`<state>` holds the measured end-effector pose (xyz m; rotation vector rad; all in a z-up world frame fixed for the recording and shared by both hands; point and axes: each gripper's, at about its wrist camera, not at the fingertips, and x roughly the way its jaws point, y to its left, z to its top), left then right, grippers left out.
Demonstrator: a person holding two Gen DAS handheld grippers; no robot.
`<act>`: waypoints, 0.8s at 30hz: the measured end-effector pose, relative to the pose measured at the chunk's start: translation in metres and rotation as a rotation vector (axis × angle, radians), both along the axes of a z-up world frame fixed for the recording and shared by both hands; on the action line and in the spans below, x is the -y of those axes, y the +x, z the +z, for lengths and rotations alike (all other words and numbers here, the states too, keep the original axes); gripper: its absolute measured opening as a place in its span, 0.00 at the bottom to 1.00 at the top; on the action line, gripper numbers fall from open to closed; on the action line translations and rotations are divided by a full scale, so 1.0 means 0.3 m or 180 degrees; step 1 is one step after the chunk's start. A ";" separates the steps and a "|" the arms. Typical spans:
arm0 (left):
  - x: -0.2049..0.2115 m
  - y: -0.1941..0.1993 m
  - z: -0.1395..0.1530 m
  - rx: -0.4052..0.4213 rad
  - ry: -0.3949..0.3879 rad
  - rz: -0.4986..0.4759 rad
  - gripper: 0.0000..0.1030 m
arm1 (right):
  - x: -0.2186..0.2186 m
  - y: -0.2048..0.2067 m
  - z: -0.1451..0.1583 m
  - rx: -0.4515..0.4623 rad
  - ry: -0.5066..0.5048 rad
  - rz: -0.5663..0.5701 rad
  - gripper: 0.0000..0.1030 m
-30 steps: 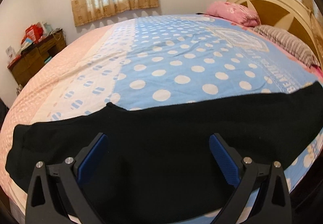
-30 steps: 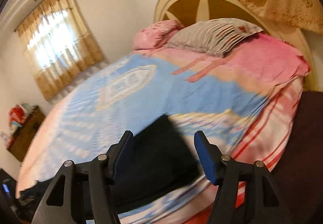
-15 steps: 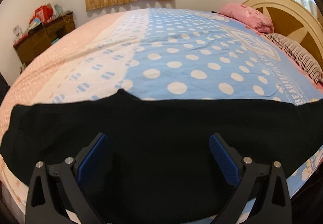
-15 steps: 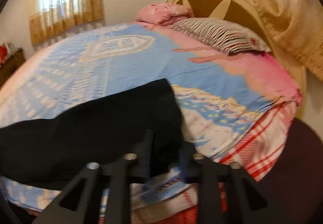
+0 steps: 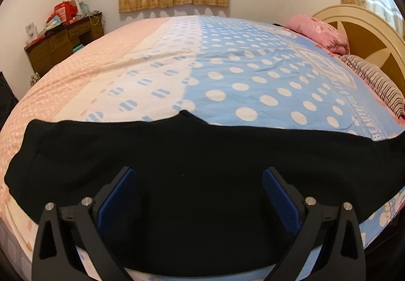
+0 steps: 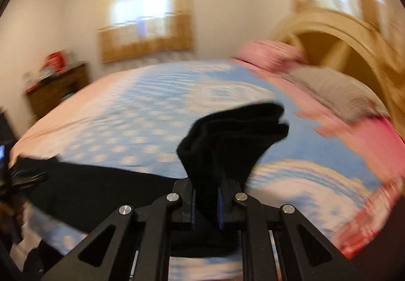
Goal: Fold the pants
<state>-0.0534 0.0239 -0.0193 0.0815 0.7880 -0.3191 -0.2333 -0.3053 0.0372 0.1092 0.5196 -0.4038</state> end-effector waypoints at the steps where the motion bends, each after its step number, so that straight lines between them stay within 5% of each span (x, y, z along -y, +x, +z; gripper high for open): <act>1: -0.003 0.001 -0.001 -0.0002 -0.0003 0.0006 0.99 | -0.048 0.030 -0.008 -0.0014 -0.0005 0.0155 0.12; 11: -0.031 -0.006 -0.011 -0.0012 0.0016 0.0031 0.99 | -0.433 0.345 -0.384 -0.0607 0.0111 0.1168 0.16; 13: -0.041 -0.006 -0.013 -0.0009 0.0034 0.0035 0.99 | -0.457 0.348 -0.421 -0.0574 0.0080 0.1129 0.28; 15: -0.047 -0.004 -0.015 0.0003 0.0059 0.0035 0.99 | -0.463 0.350 -0.404 -0.0600 0.0210 0.1303 0.53; 18: -0.046 0.002 -0.021 0.0016 0.0097 0.0024 0.99 | -0.446 0.338 -0.352 -0.0638 0.0429 0.1428 0.53; 22: -0.033 0.009 -0.028 0.0009 0.0060 -0.0022 0.99 | -0.318 0.294 -0.241 -0.0036 0.0978 0.1307 0.52; 23: -0.031 0.008 -0.029 0.0011 0.0055 -0.0029 0.99 | -0.289 0.308 -0.237 0.0003 0.1077 0.1200 0.45; 24: -0.026 0.008 -0.031 0.0010 0.0045 -0.0039 0.99 | -0.265 0.348 -0.249 -0.0073 0.1034 0.1019 0.26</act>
